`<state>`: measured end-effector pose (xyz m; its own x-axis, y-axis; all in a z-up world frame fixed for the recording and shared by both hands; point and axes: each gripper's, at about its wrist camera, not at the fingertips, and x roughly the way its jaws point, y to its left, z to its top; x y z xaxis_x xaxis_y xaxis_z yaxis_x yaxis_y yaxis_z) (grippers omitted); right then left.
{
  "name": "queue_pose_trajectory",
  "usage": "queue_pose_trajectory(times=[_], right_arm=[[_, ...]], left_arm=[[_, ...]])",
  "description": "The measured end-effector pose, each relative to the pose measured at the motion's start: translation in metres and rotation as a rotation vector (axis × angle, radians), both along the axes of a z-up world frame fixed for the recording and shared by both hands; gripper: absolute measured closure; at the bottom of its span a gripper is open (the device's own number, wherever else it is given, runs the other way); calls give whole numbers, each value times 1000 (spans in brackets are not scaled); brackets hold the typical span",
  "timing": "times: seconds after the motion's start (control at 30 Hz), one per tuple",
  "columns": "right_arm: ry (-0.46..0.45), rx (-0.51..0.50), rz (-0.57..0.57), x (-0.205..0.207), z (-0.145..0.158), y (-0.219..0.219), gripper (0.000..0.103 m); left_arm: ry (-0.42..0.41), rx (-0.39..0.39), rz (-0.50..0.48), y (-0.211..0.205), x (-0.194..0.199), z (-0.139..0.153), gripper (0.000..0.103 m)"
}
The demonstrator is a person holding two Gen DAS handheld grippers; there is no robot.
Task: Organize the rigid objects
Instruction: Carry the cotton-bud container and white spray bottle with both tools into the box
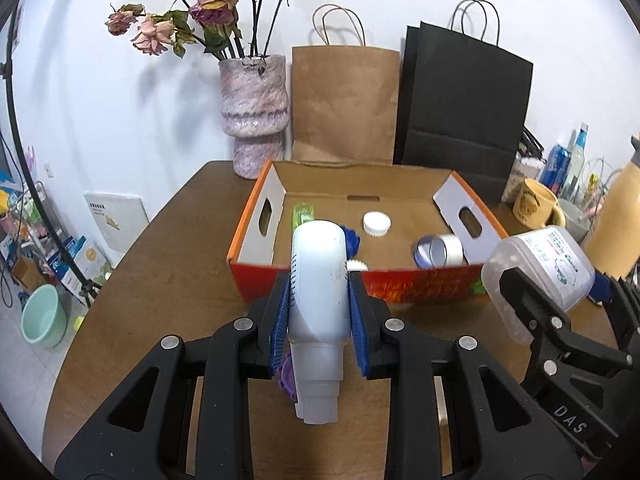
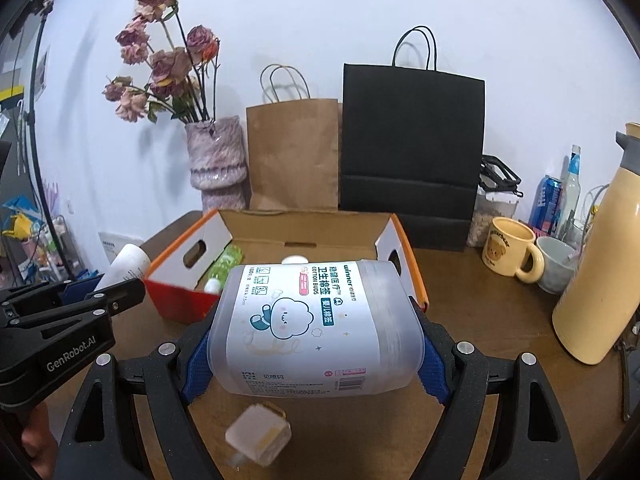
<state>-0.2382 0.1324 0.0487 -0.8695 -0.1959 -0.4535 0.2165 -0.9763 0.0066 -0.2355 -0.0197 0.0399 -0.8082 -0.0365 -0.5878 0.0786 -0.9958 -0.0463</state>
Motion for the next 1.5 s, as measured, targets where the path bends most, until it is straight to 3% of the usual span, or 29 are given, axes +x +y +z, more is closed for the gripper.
queue_pose_trajectory(times=[0.6, 1.5], right_arm=[[-14, -30, -8, -64, -3, -5, 17], [-76, 67, 8, -151, -32, -14, 17]], left_arm=[[8, 15, 40, 4, -60, 3, 79], [-41, -79, 59, 4, -148, -22, 79]])
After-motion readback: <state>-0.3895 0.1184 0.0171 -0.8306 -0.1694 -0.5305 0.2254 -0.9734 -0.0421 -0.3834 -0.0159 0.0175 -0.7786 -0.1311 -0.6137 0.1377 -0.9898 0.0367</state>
